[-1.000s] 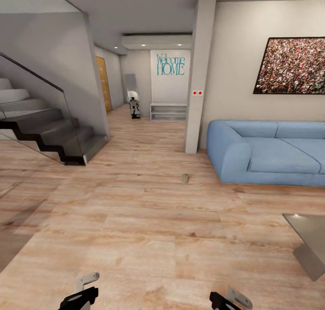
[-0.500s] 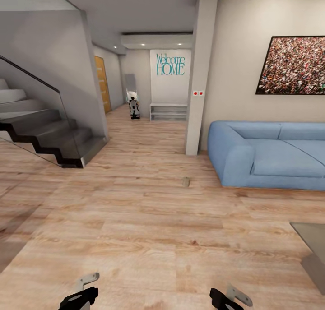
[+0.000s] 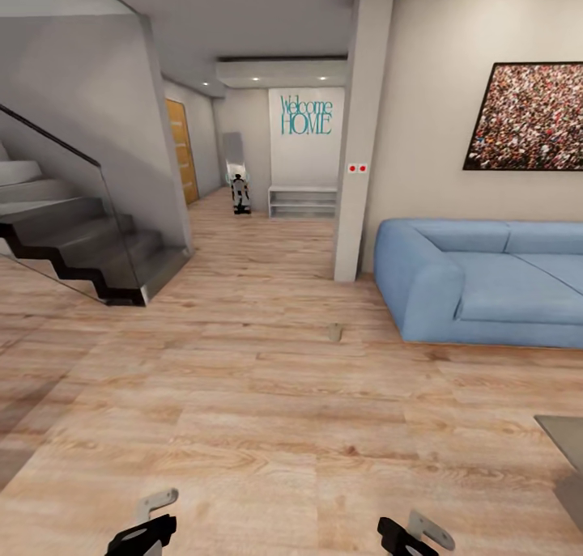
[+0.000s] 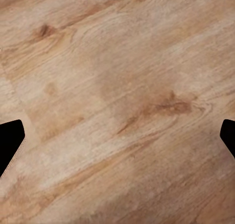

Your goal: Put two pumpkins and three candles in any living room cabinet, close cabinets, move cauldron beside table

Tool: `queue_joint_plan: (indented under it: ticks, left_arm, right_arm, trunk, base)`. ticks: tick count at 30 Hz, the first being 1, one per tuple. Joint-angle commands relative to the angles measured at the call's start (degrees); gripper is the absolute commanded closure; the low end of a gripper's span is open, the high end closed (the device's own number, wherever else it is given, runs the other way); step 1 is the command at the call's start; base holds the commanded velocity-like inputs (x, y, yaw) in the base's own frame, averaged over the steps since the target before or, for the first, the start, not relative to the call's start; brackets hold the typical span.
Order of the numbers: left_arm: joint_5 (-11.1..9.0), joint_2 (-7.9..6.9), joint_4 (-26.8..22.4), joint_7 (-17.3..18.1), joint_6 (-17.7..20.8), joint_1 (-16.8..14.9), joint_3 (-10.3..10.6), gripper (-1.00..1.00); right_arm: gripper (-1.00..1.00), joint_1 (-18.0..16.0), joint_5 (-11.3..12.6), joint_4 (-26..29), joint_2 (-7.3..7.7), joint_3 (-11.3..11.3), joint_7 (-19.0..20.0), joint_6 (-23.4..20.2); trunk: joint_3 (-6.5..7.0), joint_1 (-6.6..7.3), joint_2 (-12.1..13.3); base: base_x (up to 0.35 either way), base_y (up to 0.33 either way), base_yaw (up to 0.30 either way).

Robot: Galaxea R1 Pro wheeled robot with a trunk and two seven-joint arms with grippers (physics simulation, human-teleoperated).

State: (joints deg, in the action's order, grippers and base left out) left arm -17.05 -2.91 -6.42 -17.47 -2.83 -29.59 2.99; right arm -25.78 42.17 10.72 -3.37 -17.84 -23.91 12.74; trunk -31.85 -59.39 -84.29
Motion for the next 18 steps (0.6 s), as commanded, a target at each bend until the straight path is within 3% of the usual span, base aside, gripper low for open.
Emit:
queue_joint_plan:
  ticks: [1,18]
  left_arm:
    - [0.0,-0.03,0.0,0.0,0.0,0.0,0.0,-1.00]
    - [0.0,-0.05,0.0,0.0,0.0,0.0,0.0,-1.00]
  right_arm:
    - [-1.00,0.0,0.0,0.0,-0.02,0.0,0.0,0.0]
    - [-1.00,0.0,0.5,0.0,0.07,0.0,0.0,0.0]
  trunk:
    - [0.00,0.00,0.0]
    - [0.00,0.00,0.0]
  base:
    - [0.187,0.000,0.000]
    - [0.173,0.000,0.000]
